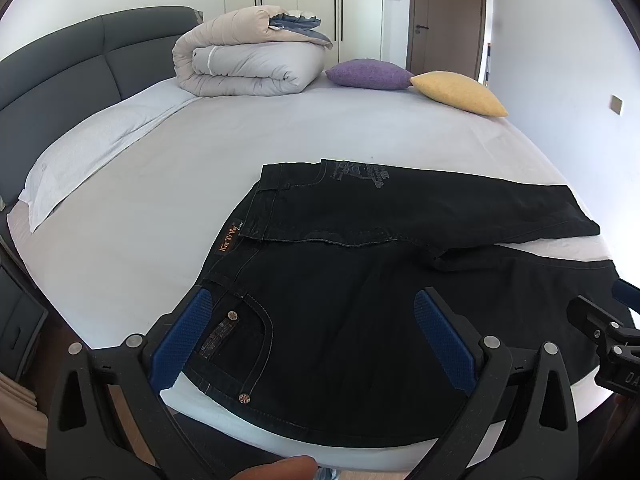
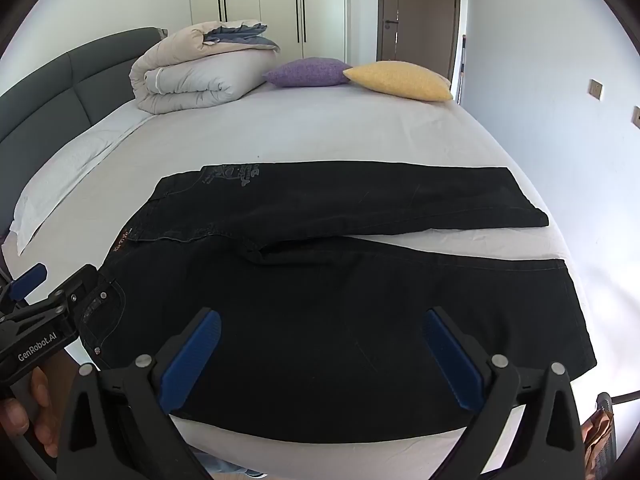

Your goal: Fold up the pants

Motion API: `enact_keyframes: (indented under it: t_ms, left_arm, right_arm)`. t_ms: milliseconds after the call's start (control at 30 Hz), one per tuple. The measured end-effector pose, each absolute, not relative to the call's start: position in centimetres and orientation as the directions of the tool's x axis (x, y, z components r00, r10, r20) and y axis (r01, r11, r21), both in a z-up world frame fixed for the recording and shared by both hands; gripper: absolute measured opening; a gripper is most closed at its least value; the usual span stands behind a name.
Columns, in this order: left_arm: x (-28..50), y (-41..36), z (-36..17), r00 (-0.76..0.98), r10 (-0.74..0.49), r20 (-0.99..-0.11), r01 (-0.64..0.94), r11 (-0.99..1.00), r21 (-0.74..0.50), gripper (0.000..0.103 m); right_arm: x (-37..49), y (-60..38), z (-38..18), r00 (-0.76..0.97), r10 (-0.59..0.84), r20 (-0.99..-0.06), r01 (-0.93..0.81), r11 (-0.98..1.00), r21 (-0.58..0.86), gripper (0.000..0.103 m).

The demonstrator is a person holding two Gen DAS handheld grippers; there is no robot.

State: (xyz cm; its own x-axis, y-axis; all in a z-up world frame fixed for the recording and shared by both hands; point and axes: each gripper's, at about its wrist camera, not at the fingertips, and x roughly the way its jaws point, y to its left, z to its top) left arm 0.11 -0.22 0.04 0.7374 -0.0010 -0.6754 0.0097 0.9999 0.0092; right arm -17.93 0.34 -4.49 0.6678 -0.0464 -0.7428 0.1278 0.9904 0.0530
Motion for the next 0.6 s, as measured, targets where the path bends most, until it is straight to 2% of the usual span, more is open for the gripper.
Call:
enact_keyframes:
  t_ms: [600]
  left_arm:
    - [0.21, -0.18, -0.23, 0.737, -0.003, -0.676, 0.01, 1.0, 0.007, 0.103]
  right_arm:
    - [-17.94, 0.56, -4.64, 0.667, -0.045, -0.744, 0.128, 0.99, 0.054, 0.103]
